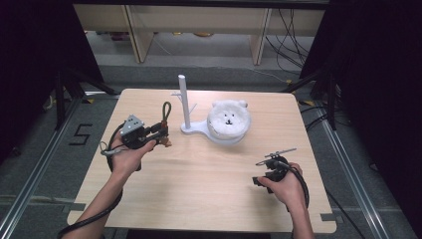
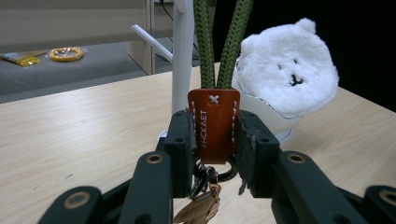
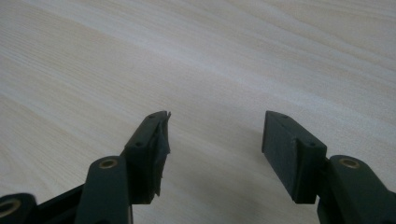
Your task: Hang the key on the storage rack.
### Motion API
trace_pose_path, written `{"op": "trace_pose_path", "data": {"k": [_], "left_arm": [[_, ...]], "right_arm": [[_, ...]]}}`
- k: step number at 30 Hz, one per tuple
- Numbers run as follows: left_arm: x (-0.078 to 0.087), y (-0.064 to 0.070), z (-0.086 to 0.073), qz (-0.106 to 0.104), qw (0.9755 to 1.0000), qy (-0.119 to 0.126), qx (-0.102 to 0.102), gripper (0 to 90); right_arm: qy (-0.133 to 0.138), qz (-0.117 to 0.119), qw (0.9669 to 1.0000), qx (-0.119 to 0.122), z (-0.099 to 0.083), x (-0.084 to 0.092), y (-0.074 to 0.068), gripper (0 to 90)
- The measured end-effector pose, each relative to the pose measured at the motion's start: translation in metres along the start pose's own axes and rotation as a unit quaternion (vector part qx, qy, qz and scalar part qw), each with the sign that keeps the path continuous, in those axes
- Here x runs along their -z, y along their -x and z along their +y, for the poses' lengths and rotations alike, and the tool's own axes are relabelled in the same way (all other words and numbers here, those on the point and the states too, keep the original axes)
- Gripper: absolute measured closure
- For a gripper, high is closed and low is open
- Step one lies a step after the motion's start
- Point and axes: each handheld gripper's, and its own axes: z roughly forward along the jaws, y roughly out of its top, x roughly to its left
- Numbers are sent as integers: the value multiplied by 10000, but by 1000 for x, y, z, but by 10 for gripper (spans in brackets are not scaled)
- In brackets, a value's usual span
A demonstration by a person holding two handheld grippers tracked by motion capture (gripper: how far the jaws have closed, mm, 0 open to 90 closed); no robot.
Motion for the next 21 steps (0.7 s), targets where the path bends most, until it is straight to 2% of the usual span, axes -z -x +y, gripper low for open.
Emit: {"op": "trace_pose_path", "data": {"k": [10, 18, 19, 21], "left_arm": [[-10, -1, 5, -36, 10000, 31, 50, 676], [-18, -2, 11, -25, 10000, 29, 66, 676], [-19, -3, 11, -18, 10000, 36, 64, 676], [-20, -4, 13, -1, 9999, 54, 103, 676]], "right_arm": [[38, 12, 10000, 17, 0, 1, 1, 417], [58, -103, 9999, 38, -1, 1, 3, 418], [-18, -31, 10000, -80, -1, 2, 1, 418], [-29, -11, 9999, -102, -1, 2, 0, 418]]}}
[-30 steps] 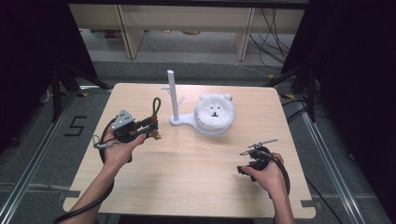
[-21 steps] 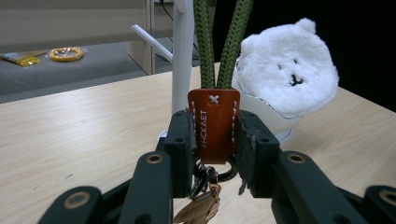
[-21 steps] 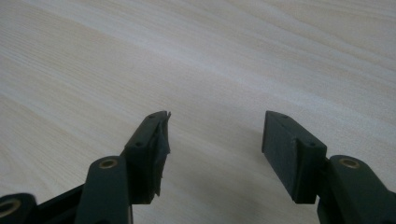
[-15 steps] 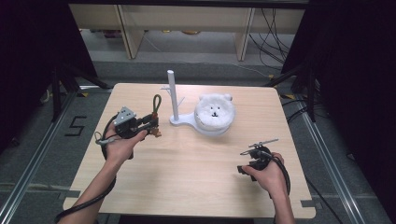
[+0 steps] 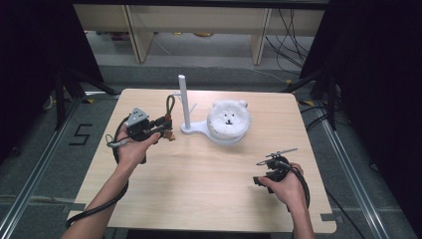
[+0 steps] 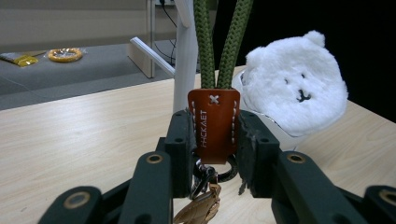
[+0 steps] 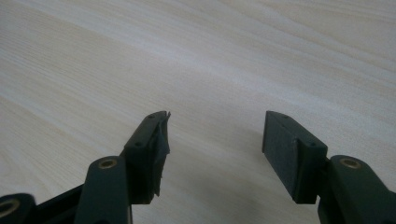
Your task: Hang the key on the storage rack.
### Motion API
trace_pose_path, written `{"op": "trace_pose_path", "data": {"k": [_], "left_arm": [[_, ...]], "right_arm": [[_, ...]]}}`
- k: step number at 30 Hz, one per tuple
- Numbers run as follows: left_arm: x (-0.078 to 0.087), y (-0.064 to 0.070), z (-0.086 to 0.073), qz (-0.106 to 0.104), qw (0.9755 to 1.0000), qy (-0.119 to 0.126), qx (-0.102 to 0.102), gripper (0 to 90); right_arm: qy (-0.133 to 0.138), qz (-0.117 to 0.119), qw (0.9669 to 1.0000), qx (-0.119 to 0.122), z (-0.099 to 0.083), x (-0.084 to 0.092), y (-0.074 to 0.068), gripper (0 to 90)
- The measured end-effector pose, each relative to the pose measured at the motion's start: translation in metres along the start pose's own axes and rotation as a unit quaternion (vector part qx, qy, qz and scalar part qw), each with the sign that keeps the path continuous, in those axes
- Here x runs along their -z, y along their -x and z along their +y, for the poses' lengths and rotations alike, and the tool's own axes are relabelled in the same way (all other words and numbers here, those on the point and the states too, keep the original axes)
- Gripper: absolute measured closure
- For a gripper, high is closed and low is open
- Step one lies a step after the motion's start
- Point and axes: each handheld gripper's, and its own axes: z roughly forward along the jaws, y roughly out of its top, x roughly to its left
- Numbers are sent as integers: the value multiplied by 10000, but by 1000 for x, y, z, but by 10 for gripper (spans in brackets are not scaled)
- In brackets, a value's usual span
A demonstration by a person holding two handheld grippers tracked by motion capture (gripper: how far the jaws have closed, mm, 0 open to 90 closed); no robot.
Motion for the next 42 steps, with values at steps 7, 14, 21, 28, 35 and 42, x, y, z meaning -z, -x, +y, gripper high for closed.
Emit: {"op": "trace_pose_path", "data": {"k": [7, 14, 21, 28, 35, 42], "left_arm": [[-6, -5, 3, 9, 9999, -41, 97, 676], [-12, -10, 4, 64, 9998, -81, 178, 676], [-16, -11, 4, 93, 9996, -136, 222, 676], [-20, -14, 3, 89, 9993, -172, 330, 676], [-24, -16, 3, 112, 9991, -226, 349, 675], [-27, -17, 4, 131, 9989, -264, 374, 675]], "right_arm": [[37, -4, 10000, -12, 0, -1, 0, 418], [5, 4, 10000, -15, 0, -1, 0, 418], [65, 1, 9999, 123, 0, -3, 2, 418], [-20, -17, 10000, 5, -1, -4, -1, 418], [-65, -19, 10000, 23, 0, -5, 0, 418], [-69, -5, 10000, -35, 0, -4, -1, 418]]}}
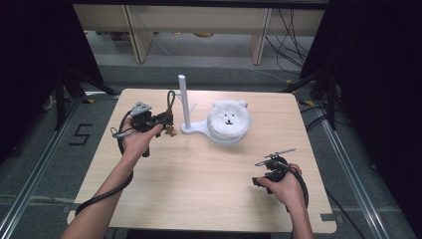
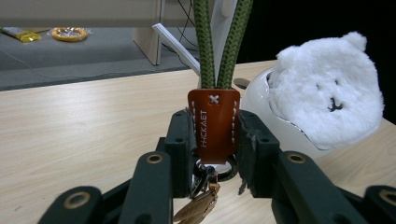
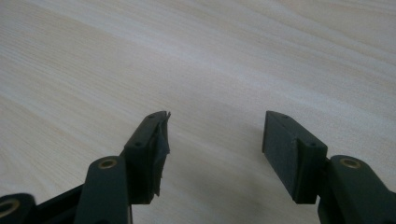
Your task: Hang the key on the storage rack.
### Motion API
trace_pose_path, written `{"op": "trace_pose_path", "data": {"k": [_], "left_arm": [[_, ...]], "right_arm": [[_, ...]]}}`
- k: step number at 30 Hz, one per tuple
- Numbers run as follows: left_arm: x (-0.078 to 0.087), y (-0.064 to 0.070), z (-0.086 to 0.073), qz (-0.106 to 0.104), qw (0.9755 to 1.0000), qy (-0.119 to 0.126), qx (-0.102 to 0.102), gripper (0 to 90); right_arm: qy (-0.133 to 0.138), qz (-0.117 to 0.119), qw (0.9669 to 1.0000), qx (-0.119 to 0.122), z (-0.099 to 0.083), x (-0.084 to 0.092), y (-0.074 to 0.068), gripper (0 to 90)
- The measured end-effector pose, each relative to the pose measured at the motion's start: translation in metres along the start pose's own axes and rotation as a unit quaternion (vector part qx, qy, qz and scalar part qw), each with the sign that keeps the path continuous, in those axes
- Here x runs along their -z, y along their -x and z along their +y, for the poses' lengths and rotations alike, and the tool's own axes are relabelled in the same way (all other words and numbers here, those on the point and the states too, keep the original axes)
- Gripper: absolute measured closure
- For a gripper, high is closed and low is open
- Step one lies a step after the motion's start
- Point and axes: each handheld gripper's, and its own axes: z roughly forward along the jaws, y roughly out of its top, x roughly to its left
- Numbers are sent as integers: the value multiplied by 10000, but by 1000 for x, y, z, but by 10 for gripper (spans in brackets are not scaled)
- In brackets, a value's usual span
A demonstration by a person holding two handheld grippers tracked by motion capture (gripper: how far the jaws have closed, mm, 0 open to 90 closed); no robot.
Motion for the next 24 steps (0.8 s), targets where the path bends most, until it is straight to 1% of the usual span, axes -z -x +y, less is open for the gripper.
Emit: {"op": "trace_pose_path", "data": {"k": [1, 4, 5, 7, 8, 11, 12, 14, 22, 24], "left_arm": [[0, 0, 0, -1, 10000, -9, -6, 675], [-3, -1, -1, -10, 10000, -33, 0, 675], [-4, -1, -1, -14, 10000, -37, 9, 675], [-5, 0, -1, -11, 10000, -58, 4, 675], [-6, 0, -1, -22, 10000, -62, 5, 675], [-8, 0, -2, -29, 10000, -95, -6, 674], [-9, 0, -2, -33, 9999, -116, -18, 675], [-11, 1, -2, -24, 9999, -124, -25, 674], [-19, 2, -3, -34, 9998, -192, -29, 673], [-20, 3, -3, -8, 9998, -200, -36, 673]], "right_arm": [[25, -10, 10000, 0, 0, 0, 0, 418], [-14, -18, 10000, 8, 0, -1, 0, 418], [18, 21, 10000, 79, 0, -2, 1, 418], [16, 15, 10000, 71, 0, -3, 1, 418], [-21, -6, 10000, 24, 0, -2, 0, 418], [13, -21, 10000, 9, 0, -2, 0, 419], [-32, -10, 10000, -17, 0, -2, -1, 419], [-26, -7, 10000, 24, 0, -3, -1, 419], [-28, -3, 10000, 22, 0, -3, -1, 419], [-29, -9, 10000, 20, 0, -3, -1, 419]]}}
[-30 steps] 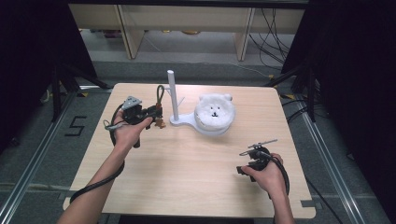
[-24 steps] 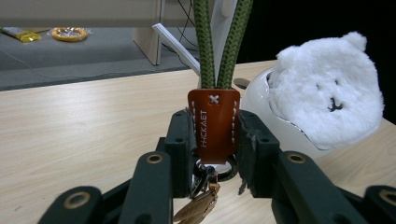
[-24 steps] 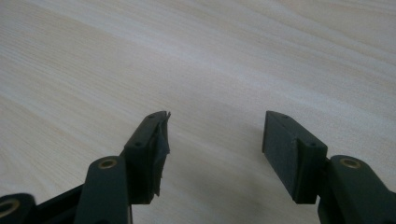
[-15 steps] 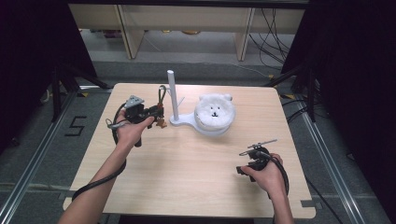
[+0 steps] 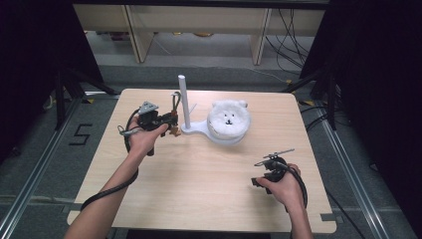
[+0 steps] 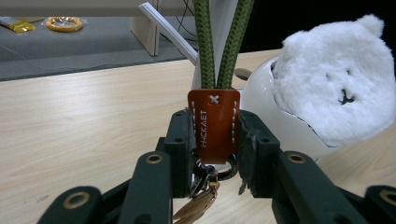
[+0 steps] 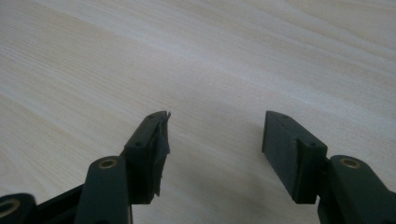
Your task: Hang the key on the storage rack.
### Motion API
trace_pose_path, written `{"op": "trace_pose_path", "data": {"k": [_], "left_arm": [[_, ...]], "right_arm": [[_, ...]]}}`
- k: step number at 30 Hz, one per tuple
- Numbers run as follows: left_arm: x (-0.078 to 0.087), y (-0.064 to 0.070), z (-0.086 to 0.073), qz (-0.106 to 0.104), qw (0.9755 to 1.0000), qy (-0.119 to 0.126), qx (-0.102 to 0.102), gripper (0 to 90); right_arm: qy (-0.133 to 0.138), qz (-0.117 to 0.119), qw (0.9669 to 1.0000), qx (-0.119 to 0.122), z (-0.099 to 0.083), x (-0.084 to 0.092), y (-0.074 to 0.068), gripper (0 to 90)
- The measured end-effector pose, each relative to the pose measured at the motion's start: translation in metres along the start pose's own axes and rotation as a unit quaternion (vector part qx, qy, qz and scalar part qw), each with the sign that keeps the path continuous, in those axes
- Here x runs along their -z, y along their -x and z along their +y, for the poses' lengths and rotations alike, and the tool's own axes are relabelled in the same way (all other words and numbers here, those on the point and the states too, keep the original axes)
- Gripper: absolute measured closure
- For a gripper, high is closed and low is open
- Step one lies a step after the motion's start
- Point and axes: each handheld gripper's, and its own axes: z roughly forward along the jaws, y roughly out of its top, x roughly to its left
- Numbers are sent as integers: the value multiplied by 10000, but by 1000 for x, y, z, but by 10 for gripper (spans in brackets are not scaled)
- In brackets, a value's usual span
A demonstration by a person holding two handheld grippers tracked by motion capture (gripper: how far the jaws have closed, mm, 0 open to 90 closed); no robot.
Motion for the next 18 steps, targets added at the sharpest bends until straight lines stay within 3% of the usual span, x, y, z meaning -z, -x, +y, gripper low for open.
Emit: {"op": "trace_pose_path", "data": {"k": [12, 14, 16, 18], "left_arm": [[-12, 2, -1, 5, 10000, -42, -26, 671], [-15, 2, -1, 18, 10000, -49, -48, 670], [-17, 3, -1, 7, 10000, -48, -58, 670], [-18, 3, -1, 46, 10000, -58, -57, 669]], "right_arm": [[2, 101, 9999, -109, 0, 1, -2, 419], [14, 1, 10000, -10, 0, 1, 0, 419], [133, 56, 9998, 146, 1, 0, 2, 419], [85, 59, 9999, 55, 0, 1, 0, 419]]}}
